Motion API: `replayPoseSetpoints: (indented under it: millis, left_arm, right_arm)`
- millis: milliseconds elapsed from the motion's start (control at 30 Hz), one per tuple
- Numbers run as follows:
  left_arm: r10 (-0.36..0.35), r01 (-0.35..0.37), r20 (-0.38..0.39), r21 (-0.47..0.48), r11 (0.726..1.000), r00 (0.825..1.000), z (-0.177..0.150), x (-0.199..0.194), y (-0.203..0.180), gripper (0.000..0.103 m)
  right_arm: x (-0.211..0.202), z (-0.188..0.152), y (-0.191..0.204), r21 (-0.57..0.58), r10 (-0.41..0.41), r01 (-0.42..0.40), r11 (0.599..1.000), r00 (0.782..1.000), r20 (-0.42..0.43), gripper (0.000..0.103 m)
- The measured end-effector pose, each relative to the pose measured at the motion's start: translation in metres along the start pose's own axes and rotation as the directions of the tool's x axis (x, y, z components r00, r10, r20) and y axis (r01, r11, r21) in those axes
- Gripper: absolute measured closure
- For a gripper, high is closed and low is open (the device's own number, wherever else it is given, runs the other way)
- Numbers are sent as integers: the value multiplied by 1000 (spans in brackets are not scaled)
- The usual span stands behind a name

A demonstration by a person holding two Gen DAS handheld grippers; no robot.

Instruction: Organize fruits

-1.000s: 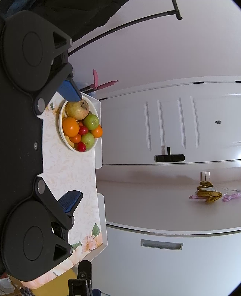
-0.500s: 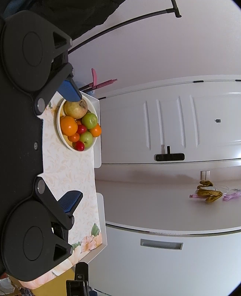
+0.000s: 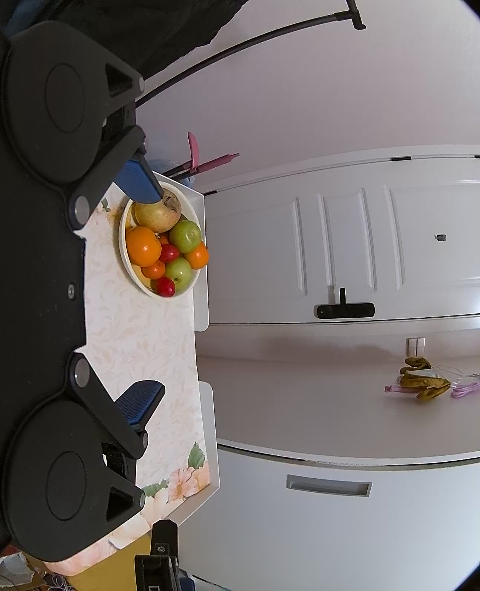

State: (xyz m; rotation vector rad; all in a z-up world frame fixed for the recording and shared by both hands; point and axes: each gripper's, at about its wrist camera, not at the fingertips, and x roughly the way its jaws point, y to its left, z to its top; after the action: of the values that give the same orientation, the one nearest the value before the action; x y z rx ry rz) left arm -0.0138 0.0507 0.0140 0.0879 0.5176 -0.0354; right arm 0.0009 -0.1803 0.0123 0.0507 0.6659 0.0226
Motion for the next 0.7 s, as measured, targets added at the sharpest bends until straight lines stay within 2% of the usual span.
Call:
replayPoseSetpoints:
  millis: [700]
  left_arm:
    - [3, -3, -9, -7, 1000, 1000, -1, 2, 1, 0]
  right_arm:
    - [1, 0, 1, -1, 2, -2, 1000, 1000, -6, 0]
